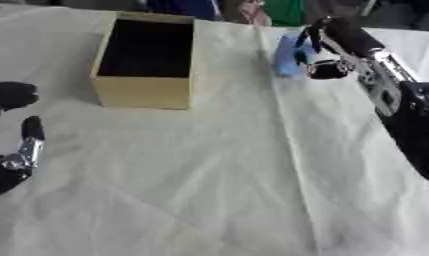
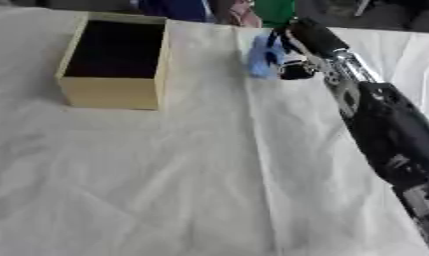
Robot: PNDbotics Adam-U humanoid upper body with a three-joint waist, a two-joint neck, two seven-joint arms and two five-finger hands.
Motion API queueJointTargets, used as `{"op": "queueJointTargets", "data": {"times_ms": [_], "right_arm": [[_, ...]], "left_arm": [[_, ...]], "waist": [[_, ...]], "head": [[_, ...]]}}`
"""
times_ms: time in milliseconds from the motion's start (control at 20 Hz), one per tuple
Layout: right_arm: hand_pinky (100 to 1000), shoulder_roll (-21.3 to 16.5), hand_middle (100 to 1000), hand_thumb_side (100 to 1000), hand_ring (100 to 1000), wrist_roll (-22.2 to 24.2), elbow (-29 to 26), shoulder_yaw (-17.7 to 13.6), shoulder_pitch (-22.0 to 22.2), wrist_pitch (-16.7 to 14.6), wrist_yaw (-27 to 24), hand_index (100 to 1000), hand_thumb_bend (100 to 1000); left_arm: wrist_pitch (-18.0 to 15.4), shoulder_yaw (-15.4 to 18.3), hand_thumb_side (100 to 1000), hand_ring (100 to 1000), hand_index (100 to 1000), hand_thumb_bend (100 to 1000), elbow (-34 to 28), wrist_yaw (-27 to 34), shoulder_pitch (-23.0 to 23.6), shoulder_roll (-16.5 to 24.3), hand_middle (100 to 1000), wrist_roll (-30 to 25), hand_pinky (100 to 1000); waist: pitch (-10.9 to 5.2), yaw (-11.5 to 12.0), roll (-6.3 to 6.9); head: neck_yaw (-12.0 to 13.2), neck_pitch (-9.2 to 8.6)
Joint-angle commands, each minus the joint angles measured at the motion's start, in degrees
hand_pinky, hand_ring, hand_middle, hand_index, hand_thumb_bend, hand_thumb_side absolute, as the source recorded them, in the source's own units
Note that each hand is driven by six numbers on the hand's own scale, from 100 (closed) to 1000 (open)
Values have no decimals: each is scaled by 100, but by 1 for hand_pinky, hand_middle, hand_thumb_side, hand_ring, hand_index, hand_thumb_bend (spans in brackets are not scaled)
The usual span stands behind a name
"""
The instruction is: Pick up objects on the table and place them in the box.
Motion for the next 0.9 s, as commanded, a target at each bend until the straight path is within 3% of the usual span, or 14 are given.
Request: {"op": "queueJointTargets", "data": {"times_ms": [50,300,350,400,450,500,900], "right_arm": [[635,-172,187,122,459,-334,-190,-25,-83,-19,-12,261,100],[632,-248,185,103,459,-373,-546,47,-103,-71,-173,258,100],[631,-261,184,199,458,-360,-631,62,-110,-79,-211,256,100],[630,-276,182,100,458,-346,-731,78,-117,-89,-257,256,100],[630,-289,184,182,459,-329,-833,97,-128,-96,-303,256,100],[629,-301,183,100,459,-306,-933,115,-140,-98,-349,258,100],[625,-272,186,100,463,-96,-1584,315,-449,-198,-661,259,100]], "left_arm": [[-9,4,252,756,720,100,-57,7,-50,31,730,-10,820],[-7,8,252,756,720,100,-58,9,-49,35,730,-5,820],[-6,8,252,756,720,100,-58,9,-49,36,730,-4,820],[-6,7,252,756,720,100,-58,10,-49,36,730,-5,820],[-6,7,252,756,720,100,-58,10,-48,38,730,-5,820],[-6,8,252,756,720,100,-58,10,-48,40,730,-5,820],[-7,-14,252,756,720,100,-53,26,-52,51,730,-24,819]], "waist": [[-102,-11,32],[-108,-28,30],[-109,-30,29],[-111,-32,29],[-112,-35,28],[-114,-37,27],[-142,-35,5]], "head": [[-6,11],[-5,2],[-6,0],[-6,-2],[-7,-6],[-9,-9],[-48,-53]]}}
